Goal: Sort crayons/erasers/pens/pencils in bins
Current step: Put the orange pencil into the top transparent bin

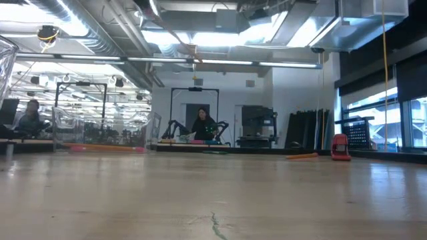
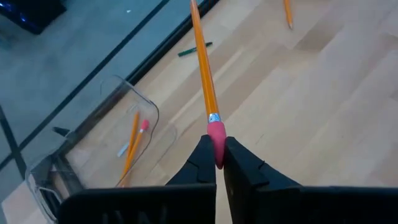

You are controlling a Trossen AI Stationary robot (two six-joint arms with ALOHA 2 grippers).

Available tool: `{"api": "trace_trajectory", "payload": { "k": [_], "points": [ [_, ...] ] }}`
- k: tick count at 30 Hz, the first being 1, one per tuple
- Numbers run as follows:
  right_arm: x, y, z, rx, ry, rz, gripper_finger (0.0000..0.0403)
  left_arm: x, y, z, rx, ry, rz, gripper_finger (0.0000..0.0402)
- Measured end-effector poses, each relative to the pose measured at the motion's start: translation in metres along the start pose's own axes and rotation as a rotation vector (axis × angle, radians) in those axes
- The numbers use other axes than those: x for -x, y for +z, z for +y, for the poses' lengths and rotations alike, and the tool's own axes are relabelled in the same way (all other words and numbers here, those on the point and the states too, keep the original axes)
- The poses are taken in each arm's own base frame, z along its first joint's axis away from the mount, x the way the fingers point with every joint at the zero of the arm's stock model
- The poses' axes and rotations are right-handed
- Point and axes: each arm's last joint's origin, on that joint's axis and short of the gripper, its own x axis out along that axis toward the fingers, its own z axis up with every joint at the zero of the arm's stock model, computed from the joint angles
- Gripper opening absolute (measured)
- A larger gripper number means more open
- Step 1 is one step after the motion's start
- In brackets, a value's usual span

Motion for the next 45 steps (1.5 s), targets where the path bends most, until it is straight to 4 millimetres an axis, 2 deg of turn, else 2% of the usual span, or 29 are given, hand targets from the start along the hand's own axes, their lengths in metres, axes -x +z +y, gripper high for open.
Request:
{"api": "trace_trajectory", "payload": {
  "k": [6,13,23,28,32,38,45],
  "points": [
    [0.000,0.001,0.000,0.005,-0.014,-0.008,0.0111,0.005,0.007,0.020,0.041,-0.010,-0.012,0.0001],
    [0.000,0.001,0.000,0.000,-0.014,-0.009,0.0111,-0.001,0.011,0.045,0.061,0.025,-0.006,0.0001],
    [0.000,0.001,0.000,0.007,-0.014,-0.008,0.0111,-0.016,-0.035,0.100,0.158,0.060,0.076,0.0001],
    [0.000,0.001,-0.001,0.024,-0.032,-0.013,0.0111,-0.034,-0.061,0.117,0.137,0.094,0.171,0.0001],
    [0.000,0.002,-0.003,0.020,-0.117,-0.039,0.0111,-0.054,-0.076,0.126,0.145,0.182,0.231,0.0001],
    [-0.001,0.012,-0.011,-0.043,-0.248,-0.138,0.0111,-0.080,-0.083,0.130,0.182,0.220,0.325,0.0001],
    [-0.004,0.021,-0.026,-0.085,-0.329,-0.194,0.0111,-0.106,-0.082,0.135,0.285,0.234,0.328,0.0001]
  ]
}}
